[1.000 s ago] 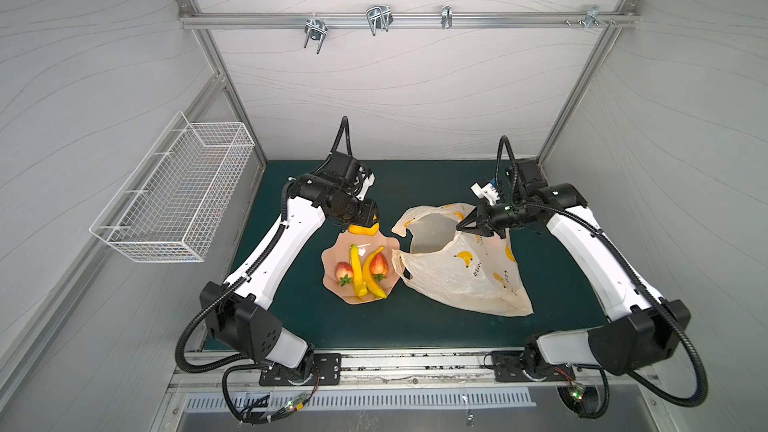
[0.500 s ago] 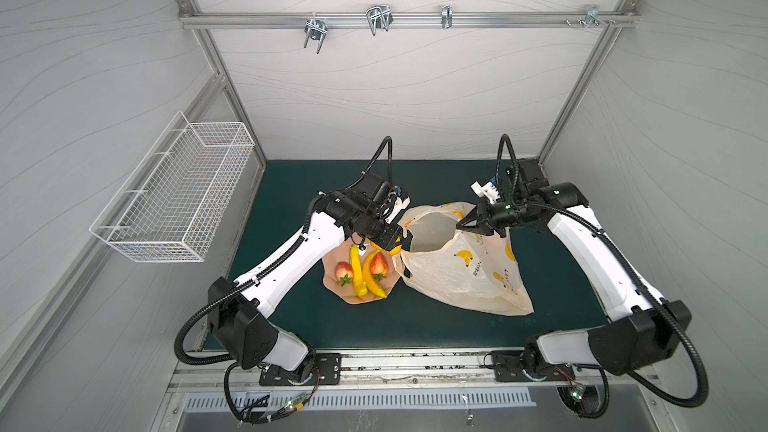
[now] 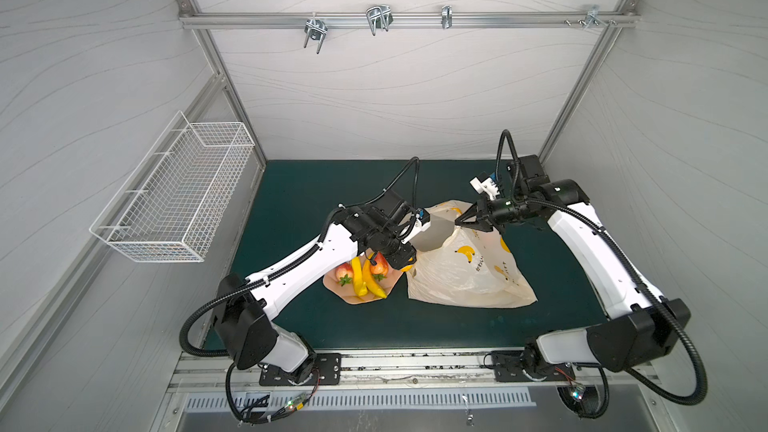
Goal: Place the fruits into the plastic bag
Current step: 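Lift the yellow pear and carry it with the left gripper into the bag mouth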
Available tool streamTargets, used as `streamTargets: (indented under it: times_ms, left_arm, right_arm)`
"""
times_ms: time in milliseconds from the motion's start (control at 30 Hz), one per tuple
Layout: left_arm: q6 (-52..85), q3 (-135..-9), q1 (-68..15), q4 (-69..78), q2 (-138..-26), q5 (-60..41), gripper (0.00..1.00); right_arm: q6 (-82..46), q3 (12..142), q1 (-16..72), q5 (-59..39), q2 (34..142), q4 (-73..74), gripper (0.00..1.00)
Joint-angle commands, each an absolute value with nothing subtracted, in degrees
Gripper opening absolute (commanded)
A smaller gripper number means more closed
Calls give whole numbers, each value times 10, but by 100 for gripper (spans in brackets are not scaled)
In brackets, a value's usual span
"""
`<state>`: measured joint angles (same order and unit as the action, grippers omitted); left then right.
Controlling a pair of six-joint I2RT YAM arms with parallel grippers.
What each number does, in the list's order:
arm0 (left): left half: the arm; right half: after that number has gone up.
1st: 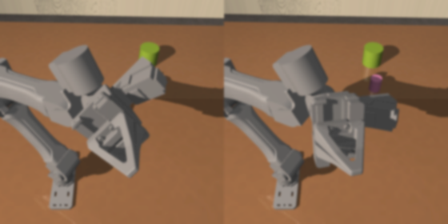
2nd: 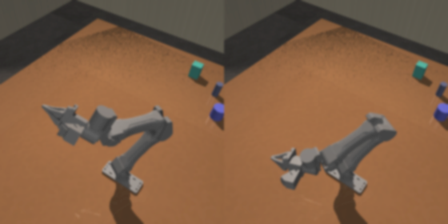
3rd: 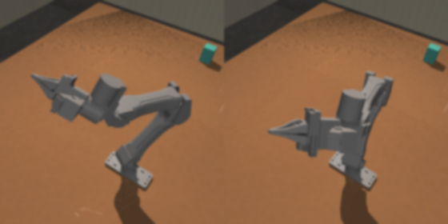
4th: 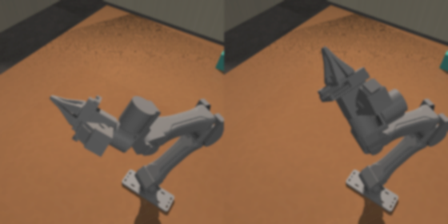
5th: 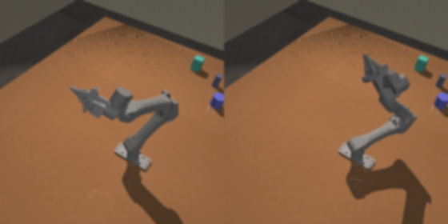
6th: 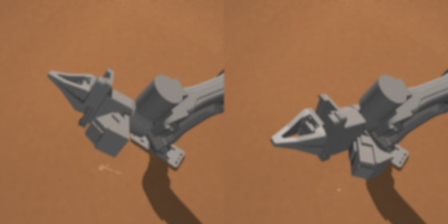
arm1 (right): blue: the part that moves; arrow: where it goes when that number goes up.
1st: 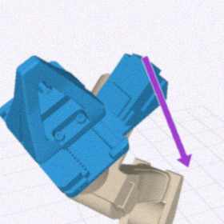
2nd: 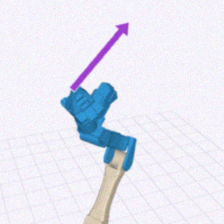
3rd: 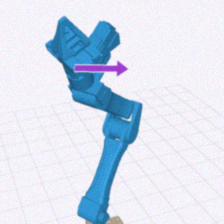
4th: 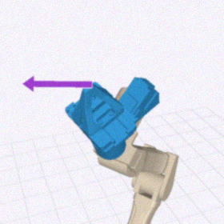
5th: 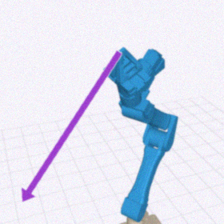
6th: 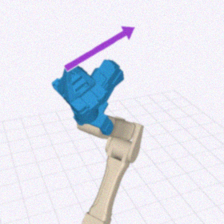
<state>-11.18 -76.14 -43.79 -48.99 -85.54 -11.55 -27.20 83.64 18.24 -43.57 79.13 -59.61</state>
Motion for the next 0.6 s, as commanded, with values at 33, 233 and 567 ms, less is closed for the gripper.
streamTargets:
  times_ms: [33, 233, 567]
  left_arm:
    - [-127, -780, -443, -481, -892, -118, 47]
    - [-125, -799, -443, -487, -929, -105, 46]
    - [-95, -828, -443, -458, -976, -59, 46]
  right_arm:
    - [-275, 850, 179, -453, 794, -601, 0]
    - [-277, 848, 179, -459, 792, -600, 0]
    - [-280, 839, 187, -464, 786, -599, 0]
